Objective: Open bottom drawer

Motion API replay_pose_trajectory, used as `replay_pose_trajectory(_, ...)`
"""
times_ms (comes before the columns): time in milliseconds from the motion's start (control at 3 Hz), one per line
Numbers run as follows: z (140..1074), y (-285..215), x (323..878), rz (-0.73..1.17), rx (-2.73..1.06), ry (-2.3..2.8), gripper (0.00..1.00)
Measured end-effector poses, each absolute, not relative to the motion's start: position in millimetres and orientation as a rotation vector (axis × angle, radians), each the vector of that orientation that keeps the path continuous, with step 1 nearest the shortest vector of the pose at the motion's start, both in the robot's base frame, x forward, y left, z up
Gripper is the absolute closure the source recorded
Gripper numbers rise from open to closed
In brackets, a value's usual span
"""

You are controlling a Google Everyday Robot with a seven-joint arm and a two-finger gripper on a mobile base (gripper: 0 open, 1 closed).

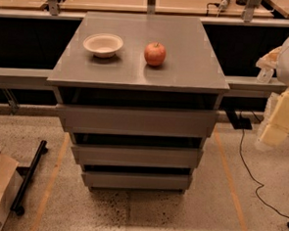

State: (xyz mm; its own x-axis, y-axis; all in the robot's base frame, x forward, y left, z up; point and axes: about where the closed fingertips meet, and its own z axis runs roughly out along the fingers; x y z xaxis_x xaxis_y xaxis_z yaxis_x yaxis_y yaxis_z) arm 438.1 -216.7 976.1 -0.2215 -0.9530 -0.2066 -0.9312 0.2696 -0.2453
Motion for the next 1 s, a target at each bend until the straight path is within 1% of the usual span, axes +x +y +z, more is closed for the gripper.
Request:
replay_pose_trajectory(333, 976.2, -216.2, 438.1, -0.099, -1.723, 2.227, 0.00)
replay_pose_trajectory(1000, 919.7, -201.0, 437.9, 0.101, -1.807, 2.108, 0.00)
